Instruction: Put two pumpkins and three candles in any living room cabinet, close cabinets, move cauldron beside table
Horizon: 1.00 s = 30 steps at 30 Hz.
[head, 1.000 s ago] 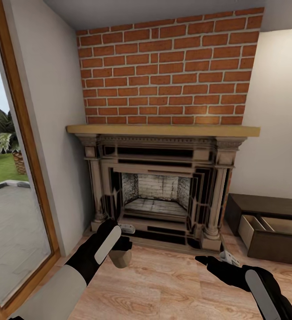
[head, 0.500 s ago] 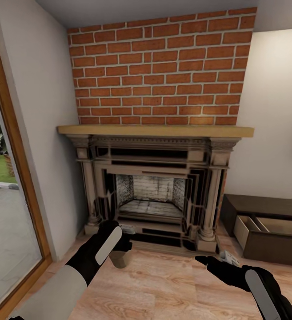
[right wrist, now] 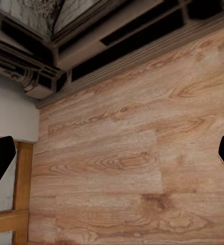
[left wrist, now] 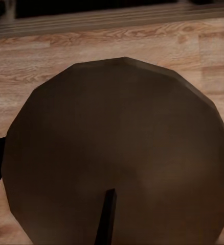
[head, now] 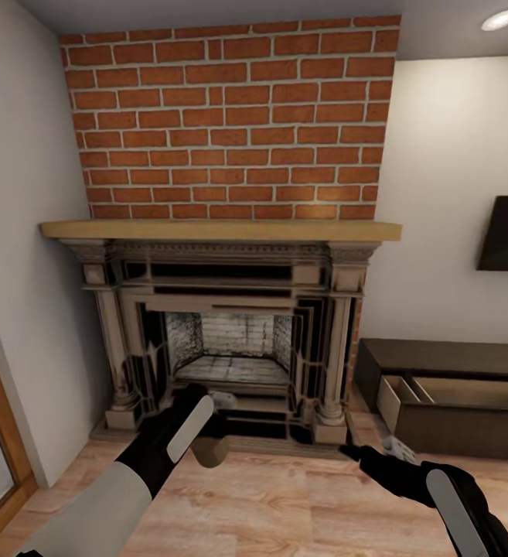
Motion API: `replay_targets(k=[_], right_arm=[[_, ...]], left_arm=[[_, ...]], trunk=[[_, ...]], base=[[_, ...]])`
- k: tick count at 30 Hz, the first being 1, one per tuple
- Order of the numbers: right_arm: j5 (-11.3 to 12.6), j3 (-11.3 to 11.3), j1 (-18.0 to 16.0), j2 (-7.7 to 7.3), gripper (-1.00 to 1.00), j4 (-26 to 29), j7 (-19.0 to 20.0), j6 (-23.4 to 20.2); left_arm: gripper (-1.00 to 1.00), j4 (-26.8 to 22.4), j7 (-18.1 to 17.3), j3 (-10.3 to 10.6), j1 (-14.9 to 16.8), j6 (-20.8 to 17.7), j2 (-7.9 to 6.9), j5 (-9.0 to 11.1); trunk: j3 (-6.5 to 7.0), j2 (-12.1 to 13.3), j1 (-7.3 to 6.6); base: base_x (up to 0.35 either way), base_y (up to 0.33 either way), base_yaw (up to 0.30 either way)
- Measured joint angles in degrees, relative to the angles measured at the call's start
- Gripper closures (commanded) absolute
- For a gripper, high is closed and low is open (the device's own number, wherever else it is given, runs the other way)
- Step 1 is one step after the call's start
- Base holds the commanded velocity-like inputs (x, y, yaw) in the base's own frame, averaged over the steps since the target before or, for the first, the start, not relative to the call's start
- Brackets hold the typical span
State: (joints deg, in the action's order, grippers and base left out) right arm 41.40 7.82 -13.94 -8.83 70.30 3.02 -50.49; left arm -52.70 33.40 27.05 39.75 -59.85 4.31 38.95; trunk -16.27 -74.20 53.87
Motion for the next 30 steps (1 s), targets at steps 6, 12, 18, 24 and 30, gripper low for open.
replay_targets(k=[6,12,18,24,30], right_arm=[[0.13,0.00,0.00,-0.05,-1.00,0.01,0.05,0.02],[0.15,0.01,0.00,-0.08,-1.00,0.01,0.08,0.04],[0.11,0.00,0.00,-0.08,-1.00,0.01,0.08,0.03],[0.07,0.01,0.00,-0.12,-1.00,0.01,0.08,0.04],[0.11,0.00,0.01,-0.14,-1.00,0.00,0.08,0.06]], left_arm=[[1.00,0.00,0.06,0.41,0.00,-0.03,0.00,-0.17],[1.00,0.00,0.12,0.51,0.00,-0.05,0.00,-0.30],[1.00,0.01,1.49,0.50,0.00,-0.03,0.23,-0.27],[1.00,0.01,2.00,0.48,0.00,0.03,0.49,-0.11],[1.00,0.02,2.03,0.49,0.01,-0.01,0.59,-0.18]], trunk=[[0.00,0.00,0.00],[0.11,-0.01,0.00],[0.40,-0.01,0.01],[0.72,0.01,0.01],[1.06,0.01,0.02]], base=[[0.197,-0.246,-0.002],[0.195,-0.249,-0.089],[0.165,-0.271,-0.214],[0.088,-0.256,-0.238],[0.012,-0.052,-0.242]])
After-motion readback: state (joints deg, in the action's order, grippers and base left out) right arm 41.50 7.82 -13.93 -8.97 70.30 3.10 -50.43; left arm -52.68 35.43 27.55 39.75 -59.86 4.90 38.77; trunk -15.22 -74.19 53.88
